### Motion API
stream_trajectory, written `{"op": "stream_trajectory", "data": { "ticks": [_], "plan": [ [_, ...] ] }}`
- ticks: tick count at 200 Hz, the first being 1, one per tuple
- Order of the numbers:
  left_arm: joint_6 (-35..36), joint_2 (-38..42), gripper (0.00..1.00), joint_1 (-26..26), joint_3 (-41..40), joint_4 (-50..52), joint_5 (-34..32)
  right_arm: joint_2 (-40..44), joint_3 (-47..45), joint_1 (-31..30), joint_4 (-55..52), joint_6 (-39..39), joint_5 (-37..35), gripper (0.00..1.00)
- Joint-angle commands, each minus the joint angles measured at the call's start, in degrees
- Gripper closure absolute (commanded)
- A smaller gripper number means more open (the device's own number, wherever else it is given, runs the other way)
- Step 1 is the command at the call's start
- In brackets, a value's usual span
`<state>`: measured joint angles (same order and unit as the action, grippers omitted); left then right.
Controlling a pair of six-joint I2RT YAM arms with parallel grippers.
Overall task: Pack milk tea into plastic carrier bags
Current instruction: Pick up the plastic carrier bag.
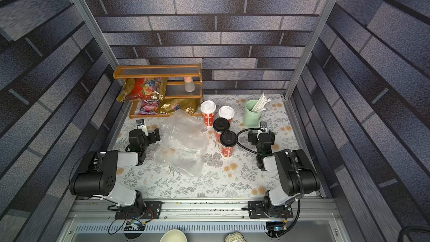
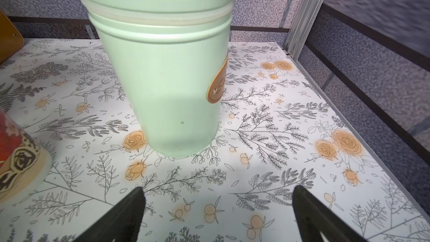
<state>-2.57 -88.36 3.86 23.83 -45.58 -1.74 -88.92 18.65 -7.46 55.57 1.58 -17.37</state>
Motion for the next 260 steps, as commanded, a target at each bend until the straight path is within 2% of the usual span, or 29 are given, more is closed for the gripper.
{"op": "stream_trajectory", "data": {
  "ticks": [1, 203, 242, 260],
  "plan": [
    [-0.83, 0.03, 0.0, 0.01, 1.03, 0.46, -0.28, 0.33, 0.27, 0.43, 1.03, 0.25, 0.46, 0.0],
    [-0.62, 0.27, 0.0, -0.16, 0.96, 0.19, -0.54, 0.77, -0.46, 0.41, 2.29, 0.58, 0.78, 0.0],
    [0.57, 3.75, 0.0, -1.88, 6.38, 12.77, -3.48, 3.75, -2.19, 0.43, 3.2, 0.52, 0.4, 0.0],
    [2.09, 5.28, 0.0, -3.33, 8.07, 17.27, -5.71, 7.87, -1.54, 0.36, -1.97, 0.37, 0.23, 0.0]
  ]
}}
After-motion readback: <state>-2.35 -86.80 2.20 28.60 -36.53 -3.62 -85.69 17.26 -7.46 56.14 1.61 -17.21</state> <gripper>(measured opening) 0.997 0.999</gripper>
